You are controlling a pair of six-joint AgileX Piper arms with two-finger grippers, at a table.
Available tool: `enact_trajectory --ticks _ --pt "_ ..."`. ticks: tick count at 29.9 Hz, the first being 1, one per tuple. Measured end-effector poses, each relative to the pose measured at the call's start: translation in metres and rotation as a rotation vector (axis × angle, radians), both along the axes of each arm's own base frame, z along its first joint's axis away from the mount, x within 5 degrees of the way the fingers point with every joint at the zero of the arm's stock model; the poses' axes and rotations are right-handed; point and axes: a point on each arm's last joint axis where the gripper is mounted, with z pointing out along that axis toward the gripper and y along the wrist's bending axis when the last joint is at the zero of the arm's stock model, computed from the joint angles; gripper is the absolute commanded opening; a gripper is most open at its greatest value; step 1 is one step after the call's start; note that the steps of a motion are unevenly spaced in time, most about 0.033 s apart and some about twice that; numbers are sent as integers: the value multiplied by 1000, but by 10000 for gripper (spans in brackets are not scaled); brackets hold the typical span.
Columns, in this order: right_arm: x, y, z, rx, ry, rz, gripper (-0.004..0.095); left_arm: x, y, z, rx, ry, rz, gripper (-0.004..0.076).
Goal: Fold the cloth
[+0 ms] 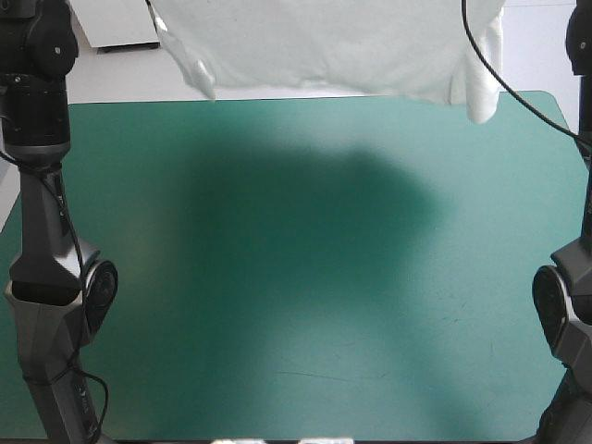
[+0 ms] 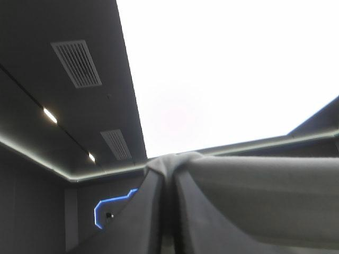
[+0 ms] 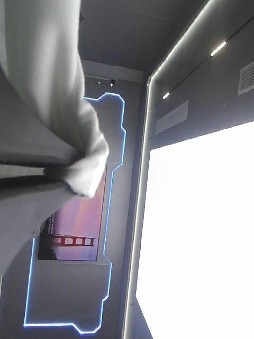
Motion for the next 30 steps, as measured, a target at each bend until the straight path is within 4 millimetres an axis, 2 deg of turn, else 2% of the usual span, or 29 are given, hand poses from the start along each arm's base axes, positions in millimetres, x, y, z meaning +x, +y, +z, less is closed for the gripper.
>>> enact_trajectory --ticks 3,5,7,11,14,17,20,30 --pt "5 -2 -4 -3 30 -6 -17 2 0 -1 2 4 2 -9" --pt "15 -2 -13 -10 103 -5 -17 14 -1 -11 5 77 -17 -9" --pt "32 -1 -30 -20 220 -2 -17 36 -3 -29 -1 199 -56 -9" --pt "83 2 -89 -39 542 16 -17 89 -8 -89 55 566 -96 -9" --pt "114 7 -142 -48 817 67 -17 111 -14 -134 108 860 -125 -9" --pt "126 12 -181 -89 1049 115 -17 116 -16 -163 118 1082 -146 -9" --pt "126 15 -202 -117 1219 153 -17 117 -16 -178 102 1206 -148 -9" --pt "116 21 -232 -159 1440 248 -17 104 -21 -239 125 1677 -231 -9"
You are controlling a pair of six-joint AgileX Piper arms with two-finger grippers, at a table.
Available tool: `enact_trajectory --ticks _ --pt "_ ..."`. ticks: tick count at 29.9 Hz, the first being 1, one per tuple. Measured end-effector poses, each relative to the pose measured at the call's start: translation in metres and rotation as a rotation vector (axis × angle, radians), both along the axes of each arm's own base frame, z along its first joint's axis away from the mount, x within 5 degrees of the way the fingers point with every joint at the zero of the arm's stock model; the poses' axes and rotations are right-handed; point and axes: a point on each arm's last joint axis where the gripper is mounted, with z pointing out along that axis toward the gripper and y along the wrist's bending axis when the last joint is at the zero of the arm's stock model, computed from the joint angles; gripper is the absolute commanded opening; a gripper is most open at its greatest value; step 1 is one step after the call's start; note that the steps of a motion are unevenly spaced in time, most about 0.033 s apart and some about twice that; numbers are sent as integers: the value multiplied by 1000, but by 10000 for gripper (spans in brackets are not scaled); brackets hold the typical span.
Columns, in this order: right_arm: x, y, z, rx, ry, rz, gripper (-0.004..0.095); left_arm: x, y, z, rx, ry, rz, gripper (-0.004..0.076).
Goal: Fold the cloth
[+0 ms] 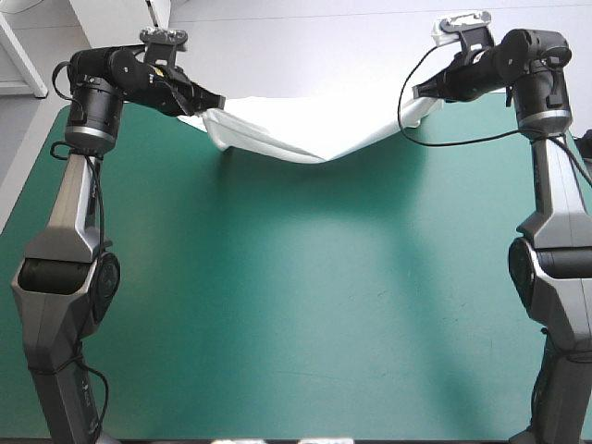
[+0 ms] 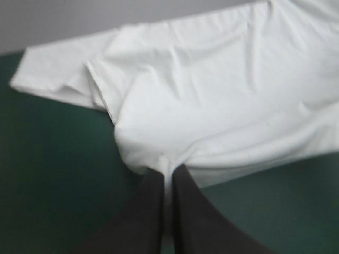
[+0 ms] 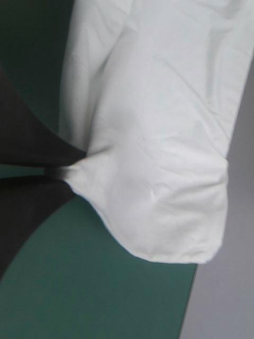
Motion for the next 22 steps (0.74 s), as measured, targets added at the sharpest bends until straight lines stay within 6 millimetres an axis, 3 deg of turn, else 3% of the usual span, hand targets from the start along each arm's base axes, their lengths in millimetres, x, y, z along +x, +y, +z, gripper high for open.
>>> enact_trajectory --ticks 4,9,22 --pt "-10 -1 -28 -3 137 18 -17 -15 1 -12 3 96 -7 -9" --pt "-34 -18 -65 3 319 -13 -17 -51 9 -17 50 174 7 -9" --pt "-140 -27 -84 -41 474 14 -17 -162 31 -40 142 311 25 -9"
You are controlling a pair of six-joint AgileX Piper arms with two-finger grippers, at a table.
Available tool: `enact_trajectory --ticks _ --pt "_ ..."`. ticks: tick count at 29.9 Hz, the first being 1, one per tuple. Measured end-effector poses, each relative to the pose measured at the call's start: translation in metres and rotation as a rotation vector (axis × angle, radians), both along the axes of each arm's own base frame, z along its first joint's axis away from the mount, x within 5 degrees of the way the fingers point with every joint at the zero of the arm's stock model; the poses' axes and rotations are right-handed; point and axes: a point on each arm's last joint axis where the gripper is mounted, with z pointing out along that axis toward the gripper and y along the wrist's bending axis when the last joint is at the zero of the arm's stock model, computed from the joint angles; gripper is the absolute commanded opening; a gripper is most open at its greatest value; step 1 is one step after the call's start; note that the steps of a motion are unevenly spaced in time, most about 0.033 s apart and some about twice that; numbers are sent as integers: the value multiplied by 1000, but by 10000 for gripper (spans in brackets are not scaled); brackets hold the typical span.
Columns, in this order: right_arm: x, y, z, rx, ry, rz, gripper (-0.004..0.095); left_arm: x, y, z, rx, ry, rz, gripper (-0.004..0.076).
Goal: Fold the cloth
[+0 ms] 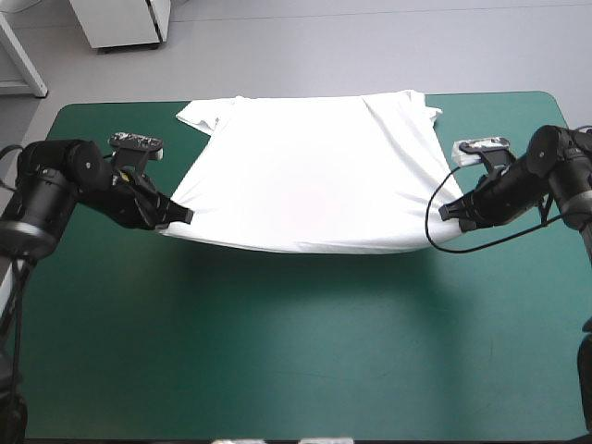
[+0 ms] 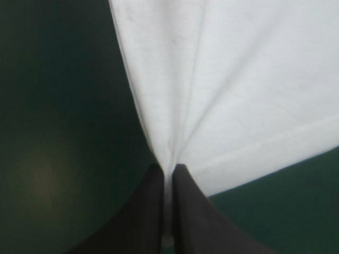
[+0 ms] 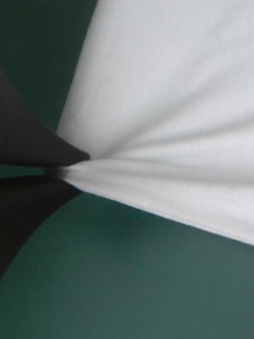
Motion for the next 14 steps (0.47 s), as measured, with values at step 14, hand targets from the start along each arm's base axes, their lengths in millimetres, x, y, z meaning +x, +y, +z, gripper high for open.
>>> enact_trajectory --ticks 14 --pt "-96 4 -43 -95 123 34 -17 -117 13 -60 69 120 -19 -9"
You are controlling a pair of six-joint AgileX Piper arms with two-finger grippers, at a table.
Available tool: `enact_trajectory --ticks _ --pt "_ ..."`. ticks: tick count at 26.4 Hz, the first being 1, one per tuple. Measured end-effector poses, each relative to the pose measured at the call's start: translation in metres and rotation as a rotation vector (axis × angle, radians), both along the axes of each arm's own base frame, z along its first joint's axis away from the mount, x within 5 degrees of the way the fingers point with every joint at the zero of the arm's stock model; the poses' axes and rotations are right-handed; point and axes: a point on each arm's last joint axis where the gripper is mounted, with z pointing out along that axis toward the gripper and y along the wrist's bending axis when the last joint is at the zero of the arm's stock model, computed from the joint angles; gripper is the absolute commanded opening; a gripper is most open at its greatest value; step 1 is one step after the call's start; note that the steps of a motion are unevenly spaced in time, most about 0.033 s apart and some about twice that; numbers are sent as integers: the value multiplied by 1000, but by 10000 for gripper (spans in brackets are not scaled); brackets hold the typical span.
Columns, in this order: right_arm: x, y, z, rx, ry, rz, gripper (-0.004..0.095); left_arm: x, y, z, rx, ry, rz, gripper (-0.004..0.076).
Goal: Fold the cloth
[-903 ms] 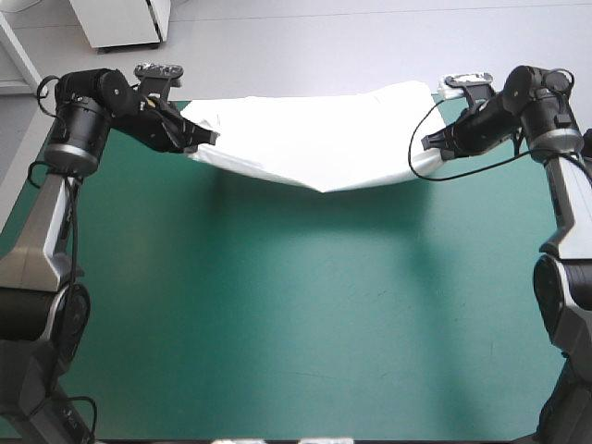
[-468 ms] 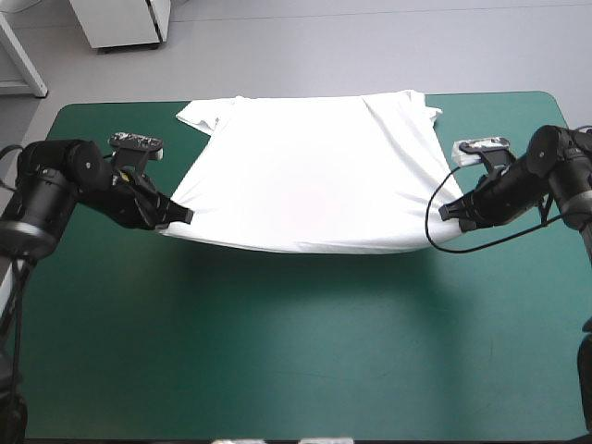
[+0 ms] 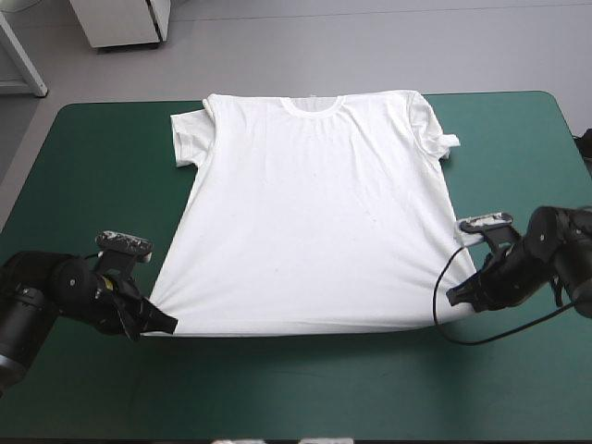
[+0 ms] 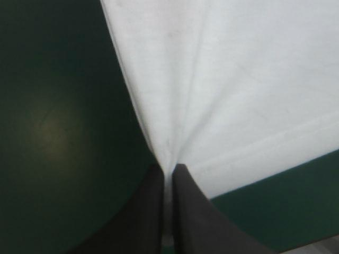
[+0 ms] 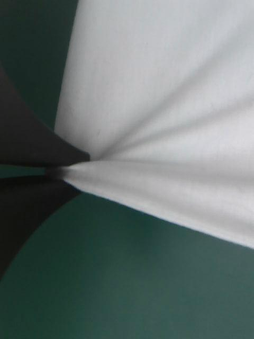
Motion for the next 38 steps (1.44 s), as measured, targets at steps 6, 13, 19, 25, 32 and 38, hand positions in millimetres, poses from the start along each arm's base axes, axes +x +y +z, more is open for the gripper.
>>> enact_trajectory --ticks 6,13,19,25,32,38 --pt "-39 6 -20 -44 74 28 -17 -27 4 -17 5 16 18 -9" --pt "-68 4 -40 -59 135 3 -17 -45 8 -28 0 18 44 -9" --pt "-81 3 -53 -61 175 2 -17 -53 7 -45 -4 81 50 -9" --pt "-81 3 -54 -60 162 -11 -17 -57 7 -57 -3 123 51 -8" --pt "-68 3 -31 -59 86 -31 165 -58 5 -57 -28 126 43 307" --pt "-50 6 13 -17 -49 -83 573 -53 3 -41 -58 78 44 469"
